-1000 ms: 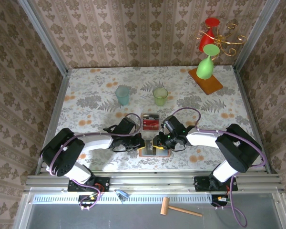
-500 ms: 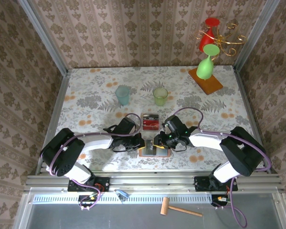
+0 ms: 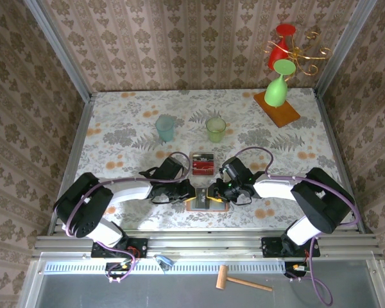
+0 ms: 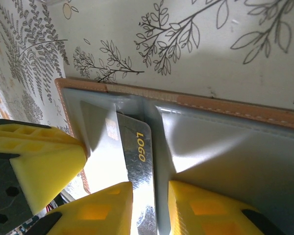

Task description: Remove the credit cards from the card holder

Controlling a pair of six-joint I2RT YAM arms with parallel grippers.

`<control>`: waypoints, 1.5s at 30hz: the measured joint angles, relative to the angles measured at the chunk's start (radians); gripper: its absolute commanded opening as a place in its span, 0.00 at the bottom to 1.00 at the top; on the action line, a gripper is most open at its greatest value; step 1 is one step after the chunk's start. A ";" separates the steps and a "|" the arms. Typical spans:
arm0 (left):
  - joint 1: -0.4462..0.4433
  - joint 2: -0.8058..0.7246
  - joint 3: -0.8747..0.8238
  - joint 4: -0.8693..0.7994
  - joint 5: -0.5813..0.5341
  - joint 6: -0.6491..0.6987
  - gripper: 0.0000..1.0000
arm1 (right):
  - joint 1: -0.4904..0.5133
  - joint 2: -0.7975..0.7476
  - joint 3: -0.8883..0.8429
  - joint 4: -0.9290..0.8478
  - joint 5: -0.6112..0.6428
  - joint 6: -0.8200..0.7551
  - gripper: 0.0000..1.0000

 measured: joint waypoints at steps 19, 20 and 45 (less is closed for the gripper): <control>-0.014 0.029 0.009 0.014 0.011 0.006 0.05 | 0.000 0.014 -0.015 0.058 -0.016 0.008 0.22; -0.014 0.029 0.009 0.014 0.011 0.006 0.04 | 0.000 0.014 -0.018 0.065 -0.019 0.011 0.22; -0.013 0.028 0.003 0.018 0.011 0.006 0.05 | -0.042 -0.035 -0.019 -0.004 -0.025 -0.017 0.08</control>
